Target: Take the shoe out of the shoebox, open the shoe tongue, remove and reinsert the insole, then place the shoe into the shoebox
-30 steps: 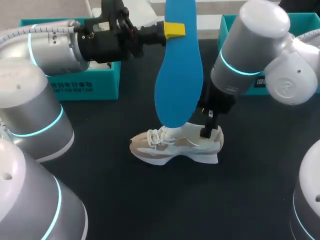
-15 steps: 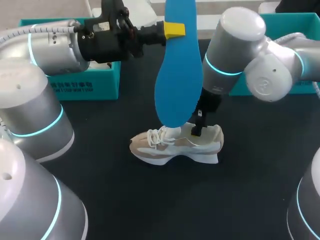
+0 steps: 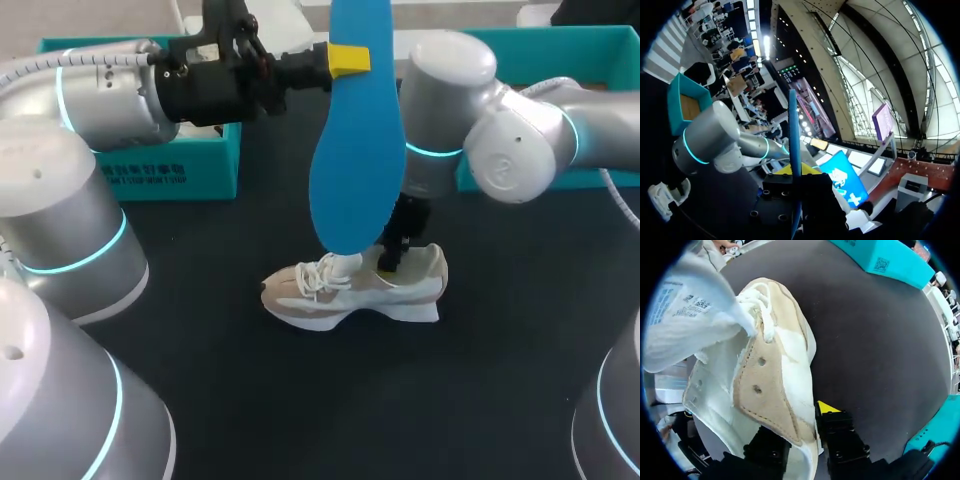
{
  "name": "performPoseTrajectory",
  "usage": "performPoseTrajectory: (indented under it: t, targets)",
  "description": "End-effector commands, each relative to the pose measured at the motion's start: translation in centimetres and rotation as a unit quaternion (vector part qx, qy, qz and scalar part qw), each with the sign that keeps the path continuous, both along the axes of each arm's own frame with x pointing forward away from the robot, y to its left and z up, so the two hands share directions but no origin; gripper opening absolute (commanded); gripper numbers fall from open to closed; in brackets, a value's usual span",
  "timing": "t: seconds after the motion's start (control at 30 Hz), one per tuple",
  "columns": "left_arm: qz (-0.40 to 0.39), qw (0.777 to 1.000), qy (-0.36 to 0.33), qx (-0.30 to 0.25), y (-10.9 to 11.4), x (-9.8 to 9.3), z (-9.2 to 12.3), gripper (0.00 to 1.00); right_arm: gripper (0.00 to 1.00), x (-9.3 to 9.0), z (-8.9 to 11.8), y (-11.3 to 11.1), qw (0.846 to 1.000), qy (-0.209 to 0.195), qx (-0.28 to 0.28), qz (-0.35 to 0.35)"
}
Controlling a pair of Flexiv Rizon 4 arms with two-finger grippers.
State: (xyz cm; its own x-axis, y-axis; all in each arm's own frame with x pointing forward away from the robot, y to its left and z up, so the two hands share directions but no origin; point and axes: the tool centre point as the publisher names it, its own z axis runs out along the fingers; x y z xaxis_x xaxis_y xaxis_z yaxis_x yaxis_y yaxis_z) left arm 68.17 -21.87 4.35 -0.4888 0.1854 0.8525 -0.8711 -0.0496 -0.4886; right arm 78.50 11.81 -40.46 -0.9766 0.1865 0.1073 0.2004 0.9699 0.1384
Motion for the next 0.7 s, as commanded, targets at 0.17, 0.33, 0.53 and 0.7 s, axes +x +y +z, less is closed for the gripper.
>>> performPoseTrajectory:
  t: [0.17,0.33,0.53,0.7]
  targets:
    - [0.000,1.000,0.000,0.000,0.0,-0.1,-0.1,0.00,0.00,-0.7,2.4,-0.5,0.997,0.015,0.018,-0.076]
    - [0.000,1.000,0.000,0.000,0.0,-0.1,-0.1,0.00,0.00,-2.5,4.1,-1.2,0.964,0.015,0.085,-0.253]
    - [0.000,1.000,0.000,0.000,0.0,-0.1,-0.1,0.00,0.00,-4.3,5.0,-0.7,0.865,-0.065,0.179,-0.464]
    - [0.000,1.000,0.000,0.000,0.0,-0.1,-0.1,0.00,0.00,-4.3,5.1,-0.5,0.849,-0.082,0.191,-0.485]
